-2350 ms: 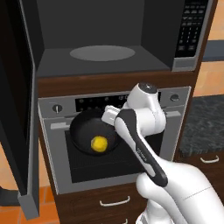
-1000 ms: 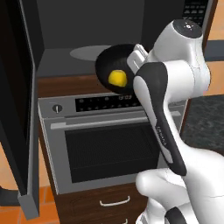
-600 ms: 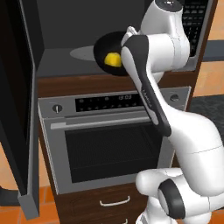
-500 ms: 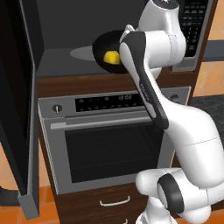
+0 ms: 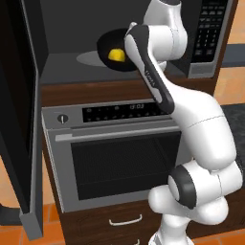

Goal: Pick the lemon from the sink and place it in the bowl. Then pick the bowl and place it in the microwave. Then close the microwave door and press the start button.

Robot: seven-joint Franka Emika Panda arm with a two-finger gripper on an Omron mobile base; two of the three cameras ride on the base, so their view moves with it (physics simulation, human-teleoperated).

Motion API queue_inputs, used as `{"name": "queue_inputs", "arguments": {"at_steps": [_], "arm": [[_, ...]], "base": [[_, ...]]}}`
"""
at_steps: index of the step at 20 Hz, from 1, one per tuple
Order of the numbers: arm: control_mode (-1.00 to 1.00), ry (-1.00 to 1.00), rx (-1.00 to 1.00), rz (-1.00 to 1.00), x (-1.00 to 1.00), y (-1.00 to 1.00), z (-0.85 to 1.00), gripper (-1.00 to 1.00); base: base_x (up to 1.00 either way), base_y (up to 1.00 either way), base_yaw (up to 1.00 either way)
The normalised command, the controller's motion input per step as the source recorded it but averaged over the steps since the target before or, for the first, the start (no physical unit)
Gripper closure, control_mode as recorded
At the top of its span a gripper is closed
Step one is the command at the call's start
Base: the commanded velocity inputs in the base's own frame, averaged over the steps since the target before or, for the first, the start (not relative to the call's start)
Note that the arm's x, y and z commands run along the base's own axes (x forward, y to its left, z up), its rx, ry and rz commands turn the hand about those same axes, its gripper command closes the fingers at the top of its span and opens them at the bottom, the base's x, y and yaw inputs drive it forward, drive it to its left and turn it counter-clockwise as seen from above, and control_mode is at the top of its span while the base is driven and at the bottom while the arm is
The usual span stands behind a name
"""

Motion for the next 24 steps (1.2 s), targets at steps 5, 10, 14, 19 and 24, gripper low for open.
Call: {"name": "queue_inputs", "arguments": {"at_steps": [5,10,14,19,24], "arm": [[-1.0,0.0,0.0,0.01,0.58,0.0,0.0,1.0],[-1.0,0.0,0.0,0.02,0.48,0.0,0.0,1.0],[-1.0,0.03,0.0,0.03,0.5,0.0,-0.03,1.0],[-1.0,0.09,0.0,0.02,0.54,0.0,-0.18,1.0],[-1.0,0.01,0.0,0.0,0.15,0.03,-0.07,-1.0]], "base": [[0.0,0.0,0.0],[0.0,0.0,0.0],[0.0,0.0,0.0],[0.0,0.0,0.0],[0.0,0.0,0.0]]}}
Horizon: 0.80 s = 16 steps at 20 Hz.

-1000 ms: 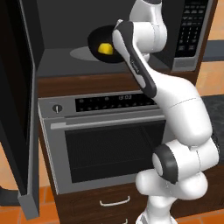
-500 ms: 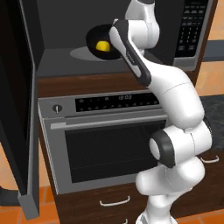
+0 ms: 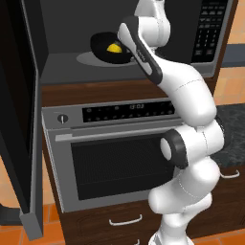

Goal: Pick the lemon from the sink and place it in the bowl. Then pick the bowl and place it in the microwave. Then close the microwave door and press the start button.

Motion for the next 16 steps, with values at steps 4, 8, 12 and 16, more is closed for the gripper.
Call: {"name": "queue_inputs", "arguments": {"at_steps": [4,8,12,16], "arm": [[-1.0,-0.2,0.0,0.0,-0.32,0.07,-0.09,-1.0],[-1.0,-0.33,0.0,0.0,-0.66,0.01,-0.42,-1.0],[-1.0,-0.24,-0.01,0.0,-0.65,0.0,-0.31,-1.0],[-1.0,-0.01,-0.18,0.0,-0.13,0.0,-0.14,-1.0]], "base": [[0.0,0.0,0.0],[0.0,0.0,0.0],[0.0,0.0,0.0],[0.0,0.0,0.0]]}}
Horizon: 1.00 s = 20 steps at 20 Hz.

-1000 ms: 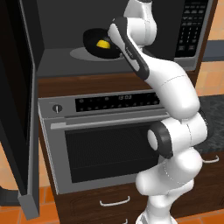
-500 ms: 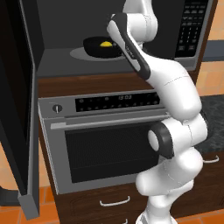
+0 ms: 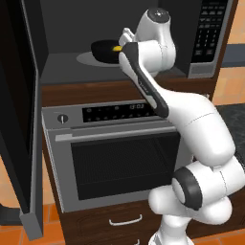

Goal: Pick the lemon from the sink and place it in the bowl. Then pick the bowl and place it in the microwave. Then close the microwave door and press the start button.

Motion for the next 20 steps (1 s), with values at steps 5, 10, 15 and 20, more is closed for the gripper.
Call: {"name": "queue_inputs", "arguments": {"at_steps": [5,10,15,20], "arm": [[-1.0,-0.04,-0.31,-0.1,-0.44,0.01,-0.08,-1.0],[-1.0,-0.09,-0.36,-0.16,-0.62,0.25,-0.11,-1.0],[-1.0,-0.01,-0.32,-0.03,-0.5,0.03,-0.43,-1.0],[-1.0,-0.16,-0.31,-0.07,-0.47,0.04,-0.31,-1.0]], "base": [[0.0,0.0,0.0],[0.0,0.0,0.0],[0.0,0.0,0.0],[0.0,0.0,0.0]]}}
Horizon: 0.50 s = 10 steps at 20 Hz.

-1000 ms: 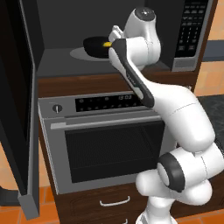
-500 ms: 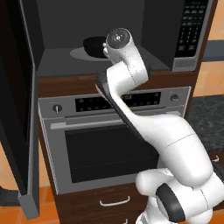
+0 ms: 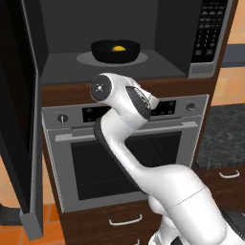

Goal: Pick the lemon from the sink and place it in the bowl. Then pick the bowl and place it in the microwave. Then close the microwave door and press the start button.

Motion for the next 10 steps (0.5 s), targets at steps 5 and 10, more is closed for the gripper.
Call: {"name": "queue_inputs", "arguments": {"at_steps": [5,10], "arm": [[-1.0,-0.26,-0.35,-0.12,-0.68,0.17,-0.23,-1.0],[-1.0,-0.28,-0.31,-0.08,-0.65,0.37,-0.11,-1.0]], "base": [[0.0,0.0,0.0],[0.0,0.0,0.0]]}}
